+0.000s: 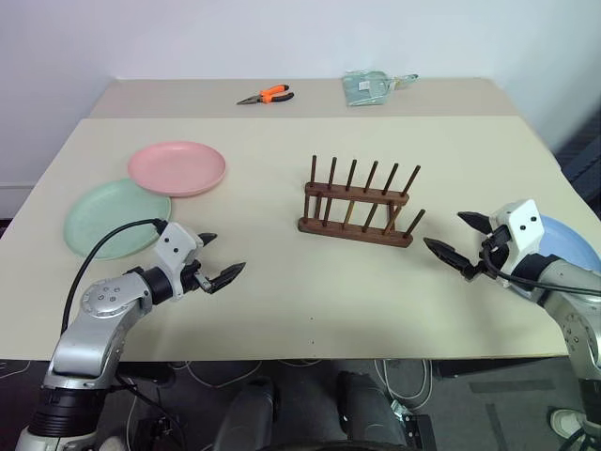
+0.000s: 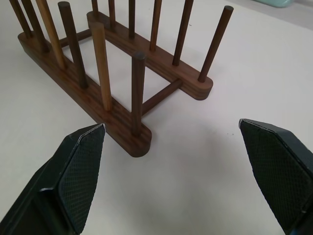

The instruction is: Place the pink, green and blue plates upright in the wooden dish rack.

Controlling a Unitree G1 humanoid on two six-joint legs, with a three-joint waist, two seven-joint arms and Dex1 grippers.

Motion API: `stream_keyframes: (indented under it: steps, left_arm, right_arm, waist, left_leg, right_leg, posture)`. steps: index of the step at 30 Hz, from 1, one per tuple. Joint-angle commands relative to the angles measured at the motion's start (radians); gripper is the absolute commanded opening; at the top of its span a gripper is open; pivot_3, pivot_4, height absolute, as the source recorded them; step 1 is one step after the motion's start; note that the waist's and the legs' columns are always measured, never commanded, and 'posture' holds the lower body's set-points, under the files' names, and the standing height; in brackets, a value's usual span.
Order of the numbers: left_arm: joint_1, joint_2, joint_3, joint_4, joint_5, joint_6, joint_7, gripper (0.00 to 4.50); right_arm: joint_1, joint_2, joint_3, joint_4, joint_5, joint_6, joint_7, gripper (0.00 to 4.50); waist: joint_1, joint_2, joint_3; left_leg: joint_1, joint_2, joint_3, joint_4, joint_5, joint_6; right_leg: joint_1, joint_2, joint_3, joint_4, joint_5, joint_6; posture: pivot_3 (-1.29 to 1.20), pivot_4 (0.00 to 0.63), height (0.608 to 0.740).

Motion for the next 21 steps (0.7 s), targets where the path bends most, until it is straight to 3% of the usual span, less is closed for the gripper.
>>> stream_keyframes:
  steps: [1,5,12,17,21]
  left_arm:
    - [-0.021,-0.008,-0.006,0.003,0.004,-0.028,-0.003,4.5]
    - [-0.046,-0.018,-0.033,0.028,0.002,-0.029,-0.02,4.5]
    - [-0.248,-0.07,-0.188,0.272,0.064,-0.113,-0.142,4.5]
    - [-0.592,-0.219,-0.335,0.77,0.203,-0.31,-0.238,4.5]
    - [-0.804,-0.339,-0.356,1.128,0.263,-0.449,-0.262,4.5]
  right_arm:
    - [-0.02,0.0,0.001,0.002,-0.024,-0.036,-0.002,4.48]
    - [-0.007,0.006,0.004,-0.012,-0.037,-0.036,-0.007,4.48]
    - [0.053,0.025,-0.004,-0.093,-0.047,-0.004,-0.038,4.48]
    - [0.16,0.075,-0.027,-0.215,-0.079,-0.002,-0.12,4.48]
    - [0.267,0.129,-0.055,-0.334,-0.096,0.011,-0.188,4.48]
  waist:
    - [0.0,0.0,0.0]
    - [0.001,0.0,0.0]
    - [0.019,0.0,0.0]
    - [0.046,-0.001,0.0]
    - [0.047,-0.002,0.0]
  left_leg:
    - [0.0,0.0,0.0,0.0,0.0,0.0]
    - [0.0,0.0,0.0,0.0,0.0,0.0]
    - [0.0,-0.001,0.0,0.001,0.0,0.0]
    - [-0.001,-0.002,0.0,0.002,0.0,0.0]
    - [-0.002,-0.002,0.001,0.002,-0.001,0.002]
  right_leg:
    - [0.0,0.0,0.0,0.0,0.0,0.0]
    - [0.0,0.0,0.0,0.0,0.0,0.0]
    - [0.0,0.0,0.0,0.0,0.001,-0.001]
    - [0.001,0.0,-0.002,0.0,0.002,-0.003]
    - [0.002,-0.001,-0.002,-0.004,0.005,0.003]
  posture:
    - [0.0,0.15,0.74]
    - [0.0,0.15,0.74]
    - [0.0,0.15,0.74]
    - [0.0,0.15,0.74]
    - [0.0,0.15,0.74]
